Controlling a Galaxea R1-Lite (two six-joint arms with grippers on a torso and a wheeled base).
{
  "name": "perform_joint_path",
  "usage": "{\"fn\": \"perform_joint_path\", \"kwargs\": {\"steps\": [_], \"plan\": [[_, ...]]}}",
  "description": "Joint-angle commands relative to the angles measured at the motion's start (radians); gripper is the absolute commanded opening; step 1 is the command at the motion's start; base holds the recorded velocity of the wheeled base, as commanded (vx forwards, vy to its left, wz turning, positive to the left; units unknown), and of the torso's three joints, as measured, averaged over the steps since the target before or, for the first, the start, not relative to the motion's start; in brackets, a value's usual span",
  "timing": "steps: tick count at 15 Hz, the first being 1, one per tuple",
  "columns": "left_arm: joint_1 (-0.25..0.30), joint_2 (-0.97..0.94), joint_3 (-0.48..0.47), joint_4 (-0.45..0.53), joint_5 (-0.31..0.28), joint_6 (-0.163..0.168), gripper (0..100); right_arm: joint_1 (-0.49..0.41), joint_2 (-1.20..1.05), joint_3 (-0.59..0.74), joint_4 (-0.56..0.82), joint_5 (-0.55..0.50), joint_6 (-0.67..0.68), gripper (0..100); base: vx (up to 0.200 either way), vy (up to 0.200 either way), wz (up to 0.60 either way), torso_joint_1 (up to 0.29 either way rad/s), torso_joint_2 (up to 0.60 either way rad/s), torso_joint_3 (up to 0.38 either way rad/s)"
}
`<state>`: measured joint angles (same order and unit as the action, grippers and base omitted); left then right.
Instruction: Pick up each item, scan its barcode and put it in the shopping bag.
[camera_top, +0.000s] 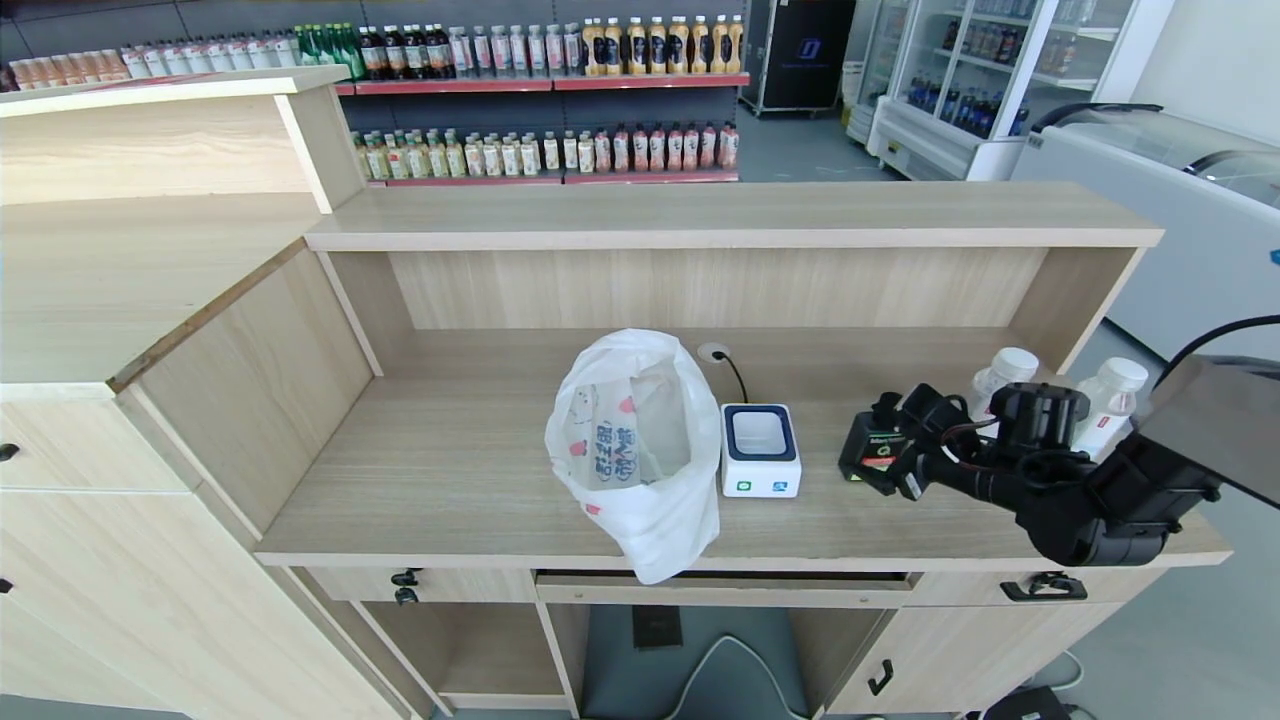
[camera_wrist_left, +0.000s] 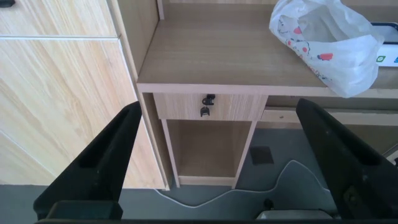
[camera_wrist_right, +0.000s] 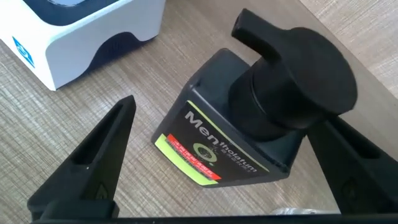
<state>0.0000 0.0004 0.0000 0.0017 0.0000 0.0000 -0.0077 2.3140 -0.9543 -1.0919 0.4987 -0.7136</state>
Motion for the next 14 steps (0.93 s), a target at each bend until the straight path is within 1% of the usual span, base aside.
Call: {"fn": "perform_joint_path", "kwargs": {"steps": [1,4,9,10,11,14], "plan": [[0.000,0.000,0.000,0.000,0.000,0.000,100,0.000,0.011,-0.009,0.004,0.001,0.000,100,0.000,0.000,0.00,0.000,0.00,0.000],[0.000,0.000,0.000,0.001,0.000,0.000,100,0.002,0.036,-0.021,0.007,0.027,0.000,100,0.000,0.000,0.00,0.000,0.00,0.000],[0.000,0.000,0.000,0.000,0.000,0.000,100,0.025,0.067,-0.038,0.007,0.030,-0.001,100,0.000,0.000,0.00,0.000,0.00,0.000],[0.000,0.000,0.000,0.000,0.000,0.000,100,0.028,0.070,-0.043,0.009,0.060,0.000,100,0.000,0.000,0.00,0.000,0.00,0.000],[0.000,0.000,0.000,0.001,0.002,0.000,100,0.028,0.071,-0.054,0.012,0.086,0.000,0,0.000,0.000,0.00,0.000,0.00,0.000],[0.000,0.000,0.000,0.001,0.000,0.000,100,0.026,0.062,-0.058,0.026,0.086,0.003,0,0.000,0.000,0.00,0.000,0.00,0.000]]}}
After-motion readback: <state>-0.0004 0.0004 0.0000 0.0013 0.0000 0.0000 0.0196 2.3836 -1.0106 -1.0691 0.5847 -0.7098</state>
